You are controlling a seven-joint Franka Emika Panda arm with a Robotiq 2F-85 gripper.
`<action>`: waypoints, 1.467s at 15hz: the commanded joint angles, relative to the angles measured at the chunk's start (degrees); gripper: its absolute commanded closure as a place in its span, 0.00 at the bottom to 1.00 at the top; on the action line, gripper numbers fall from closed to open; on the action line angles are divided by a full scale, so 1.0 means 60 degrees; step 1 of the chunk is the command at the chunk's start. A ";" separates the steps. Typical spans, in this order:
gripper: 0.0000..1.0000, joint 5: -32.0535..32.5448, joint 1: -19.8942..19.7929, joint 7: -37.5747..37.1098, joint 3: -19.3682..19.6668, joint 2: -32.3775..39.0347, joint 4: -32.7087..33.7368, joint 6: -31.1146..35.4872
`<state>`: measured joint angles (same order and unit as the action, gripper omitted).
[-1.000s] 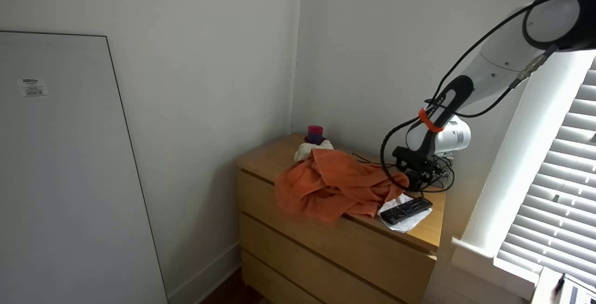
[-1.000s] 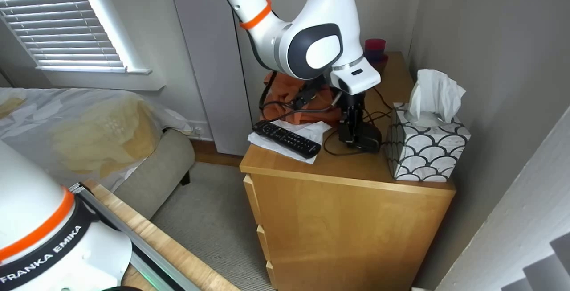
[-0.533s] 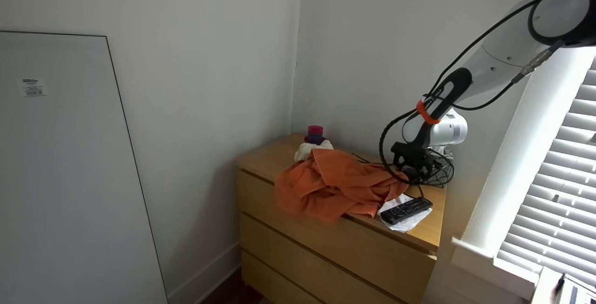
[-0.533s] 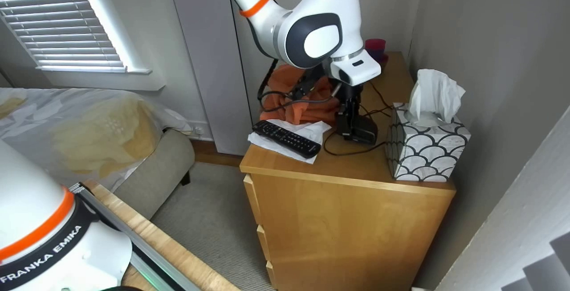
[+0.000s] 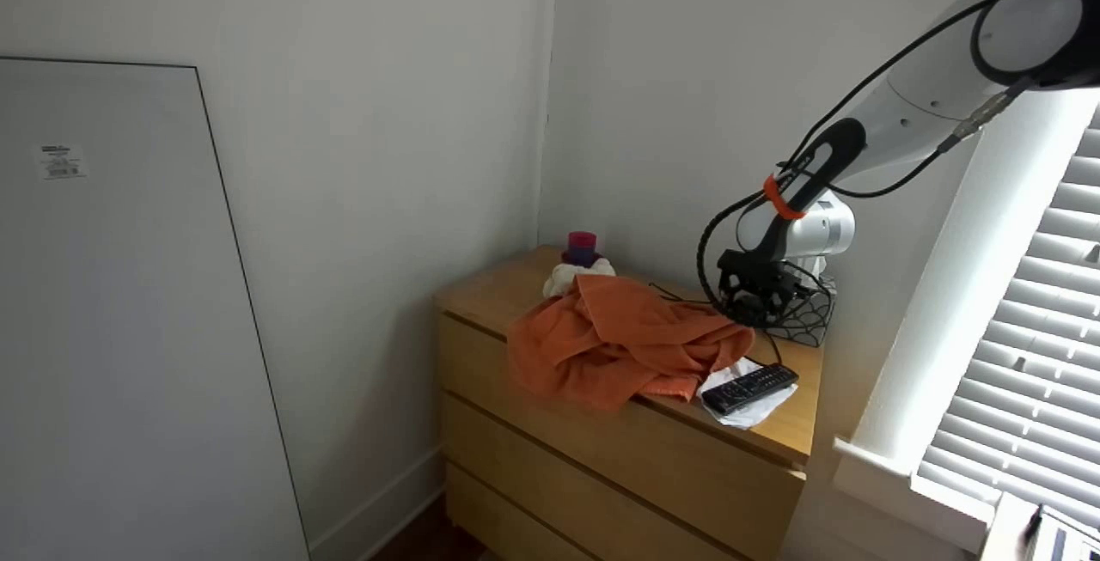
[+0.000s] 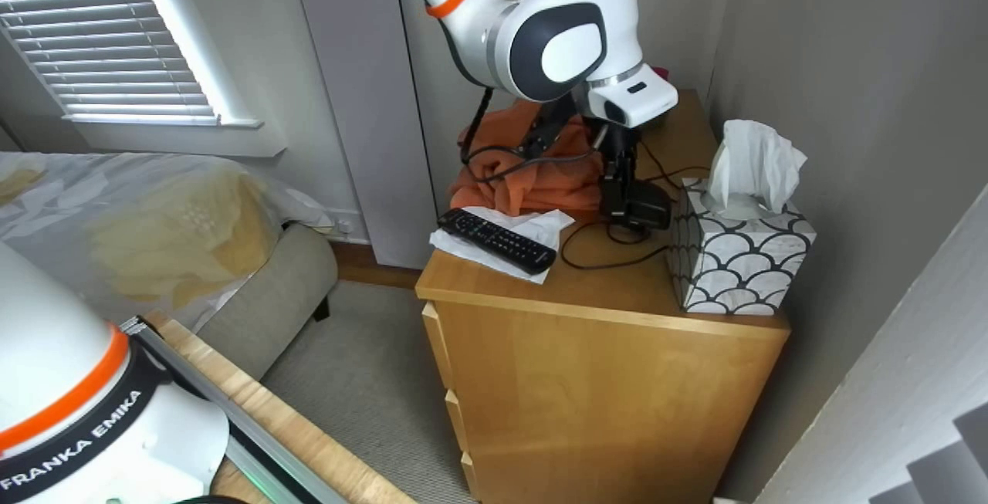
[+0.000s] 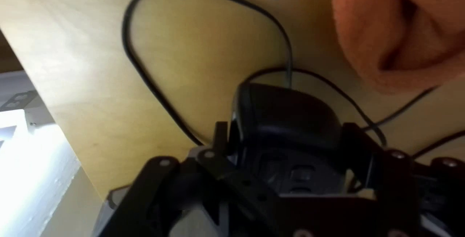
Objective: Move the black object to the left
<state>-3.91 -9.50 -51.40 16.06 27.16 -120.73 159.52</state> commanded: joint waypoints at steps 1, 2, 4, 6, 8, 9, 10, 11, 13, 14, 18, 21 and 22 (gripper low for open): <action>0.47 -0.0250 -0.0086 0.0909 -0.0146 0.0510 0.1434 -0.0473; 0.47 -0.0274 -0.0131 0.1164 -0.0214 0.0621 0.1788 -0.0586; 0.47 -0.0339 -0.0258 0.1690 -0.0370 0.1059 0.2683 -0.0911; 0.47 -0.0461 -0.0402 0.2168 -0.0544 0.1587 0.3576 -0.1126; 0.47 -0.0754 -0.0607 0.2643 -0.0806 0.2157 0.4421 -0.1217; 0.47 -0.0874 -0.0639 0.2769 -0.0858 0.2449 0.4850 -0.1336; 0.47 -0.0983 -0.0677 0.2901 -0.0914 0.2774 0.5275 -0.1411; 0.47 -0.1053 -0.0697 0.3006 -0.0943 0.3091 0.5739 -0.1544; 0.47 -0.1133 -0.0653 0.2995 -0.0901 0.3699 0.6605 -0.1775; 0.47 -0.1129 -0.0608 0.2923 -0.0857 0.3996 0.7036 -0.1844; 0.47 -0.1092 -0.0441 0.2268 -0.0625 0.5018 0.8601 -0.2452; 0.47 -0.1095 -0.0485 0.1792 -0.0650 0.5584 0.9430 -0.2995; 0.47 -0.1083 -0.0507 0.1740 -0.0718 0.5765 0.9680 -0.3083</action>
<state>-9.08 -12.35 -39.06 11.63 56.68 -70.12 144.10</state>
